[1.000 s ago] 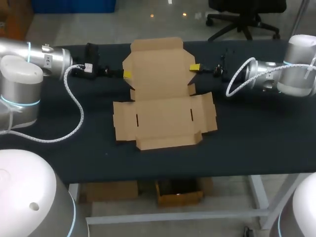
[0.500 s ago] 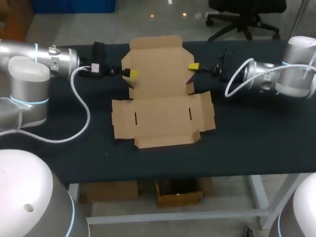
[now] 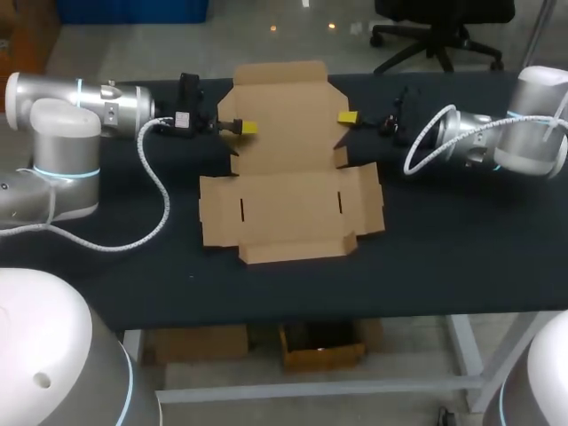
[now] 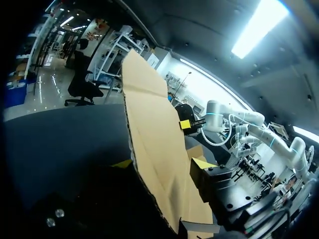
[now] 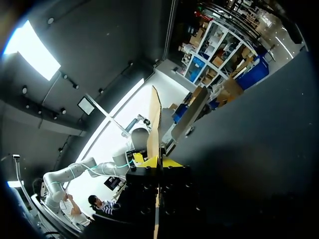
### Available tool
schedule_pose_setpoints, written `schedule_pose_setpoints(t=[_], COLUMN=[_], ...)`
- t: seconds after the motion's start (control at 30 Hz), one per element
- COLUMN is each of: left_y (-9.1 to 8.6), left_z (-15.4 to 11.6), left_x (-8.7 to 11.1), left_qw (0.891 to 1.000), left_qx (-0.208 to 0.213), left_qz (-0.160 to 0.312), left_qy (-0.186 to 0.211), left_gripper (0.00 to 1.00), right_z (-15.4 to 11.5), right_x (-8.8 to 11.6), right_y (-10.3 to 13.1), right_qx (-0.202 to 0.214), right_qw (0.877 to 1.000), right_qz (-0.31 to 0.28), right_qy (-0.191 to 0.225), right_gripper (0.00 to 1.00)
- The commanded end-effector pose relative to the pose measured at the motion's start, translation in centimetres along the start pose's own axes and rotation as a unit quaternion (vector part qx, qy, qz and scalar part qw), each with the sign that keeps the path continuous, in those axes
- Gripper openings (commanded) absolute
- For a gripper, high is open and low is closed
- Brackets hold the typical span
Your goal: Assemble the packaging by folding the flat box into shape, placing the metal phone stand inside, and closing the box properly
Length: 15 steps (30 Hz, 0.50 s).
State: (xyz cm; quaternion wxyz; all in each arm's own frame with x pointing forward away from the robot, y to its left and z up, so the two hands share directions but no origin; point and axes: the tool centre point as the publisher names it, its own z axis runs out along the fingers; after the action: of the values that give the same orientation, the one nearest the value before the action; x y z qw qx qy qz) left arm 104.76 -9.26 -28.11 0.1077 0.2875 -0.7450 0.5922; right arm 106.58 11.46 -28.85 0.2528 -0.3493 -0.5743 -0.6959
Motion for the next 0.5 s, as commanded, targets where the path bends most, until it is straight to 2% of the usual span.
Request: schedule_pose_setpoints(t=[0.03,0.17,0.27,0.5], left_y=[-0.05,-0.10,-0.14,-0.18], left_z=[0.35,0.54,0.64,0.82], left_x=[-0.46,-0.45,-0.43,-0.38], left_qw=[1.000,1.000,1.000,1.000], left_qx=[0.000,0.000,0.002,0.004], left_qz=[0.002,0.004,0.005,0.008], left_qy=[0.010,0.013,0.017,0.020], left_gripper=[0.71,0.69,0.62,0.55], right_z=[0.14,0.10,0.08,0.05], right_x=[-0.46,-0.52,-0.54,-0.50], right_y=[0.16,0.21,0.22,0.23], right_qx=[0.001,0.000,-0.002,-0.005], right_qw=[1.000,1.000,1.000,1.000], right_qz=[-0.001,-0.002,-0.002,-0.003], right_qy=[0.007,0.009,0.010,0.012], right_gripper=[0.00,0.00,0.00,0.00])
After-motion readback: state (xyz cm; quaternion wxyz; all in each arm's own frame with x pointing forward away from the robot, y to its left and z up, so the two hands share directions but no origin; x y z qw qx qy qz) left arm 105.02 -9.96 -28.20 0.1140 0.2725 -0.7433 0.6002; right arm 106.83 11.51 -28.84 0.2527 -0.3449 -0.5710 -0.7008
